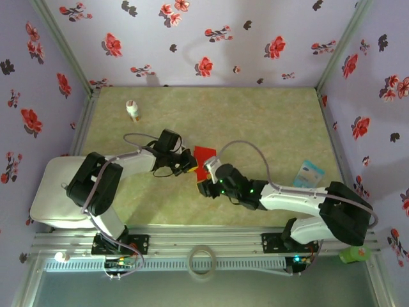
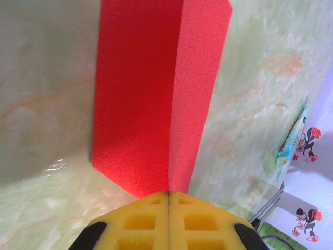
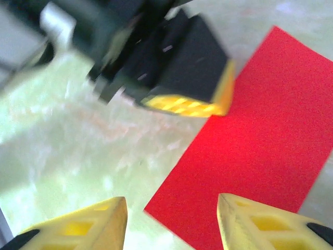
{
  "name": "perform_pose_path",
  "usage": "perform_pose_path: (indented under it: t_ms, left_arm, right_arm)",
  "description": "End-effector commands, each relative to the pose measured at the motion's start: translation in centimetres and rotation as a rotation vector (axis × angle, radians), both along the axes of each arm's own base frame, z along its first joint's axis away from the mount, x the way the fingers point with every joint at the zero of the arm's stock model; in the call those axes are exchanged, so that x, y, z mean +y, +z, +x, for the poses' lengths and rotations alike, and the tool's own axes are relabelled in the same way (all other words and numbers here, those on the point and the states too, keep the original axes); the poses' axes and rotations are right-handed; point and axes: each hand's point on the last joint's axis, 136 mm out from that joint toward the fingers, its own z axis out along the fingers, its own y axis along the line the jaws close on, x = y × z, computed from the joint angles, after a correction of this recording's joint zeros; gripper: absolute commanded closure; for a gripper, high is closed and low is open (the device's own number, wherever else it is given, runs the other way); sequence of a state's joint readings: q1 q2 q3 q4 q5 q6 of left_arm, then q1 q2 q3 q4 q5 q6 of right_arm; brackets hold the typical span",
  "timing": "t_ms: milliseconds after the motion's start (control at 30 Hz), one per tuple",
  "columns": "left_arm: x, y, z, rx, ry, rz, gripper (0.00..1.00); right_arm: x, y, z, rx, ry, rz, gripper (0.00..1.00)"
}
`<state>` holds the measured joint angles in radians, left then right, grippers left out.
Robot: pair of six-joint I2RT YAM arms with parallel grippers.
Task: Fold a paper plane with a square sheet of paper (pick it up from the middle)
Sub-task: Third fold the triangle at the center of the table.
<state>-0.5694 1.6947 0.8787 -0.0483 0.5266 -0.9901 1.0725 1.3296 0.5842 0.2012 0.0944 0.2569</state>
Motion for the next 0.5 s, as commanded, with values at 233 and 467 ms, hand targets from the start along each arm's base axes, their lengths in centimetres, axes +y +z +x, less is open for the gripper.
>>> perform_pose_path:
  t_ms: [233,467]
  left_arm:
    - [0.0,0.0,0.0,0.015,0.021,0.002,1.0]
    - [-0.2,0.0,-0.1,0.02,0.016,-0.003,1.0]
  right_arm:
    - [1.6,-0.5,0.3,-0.459,0.002,-0.304,0.46]
    - [1.2,-1.9,0.9,-0.478,-0.044,-0.367,0.46]
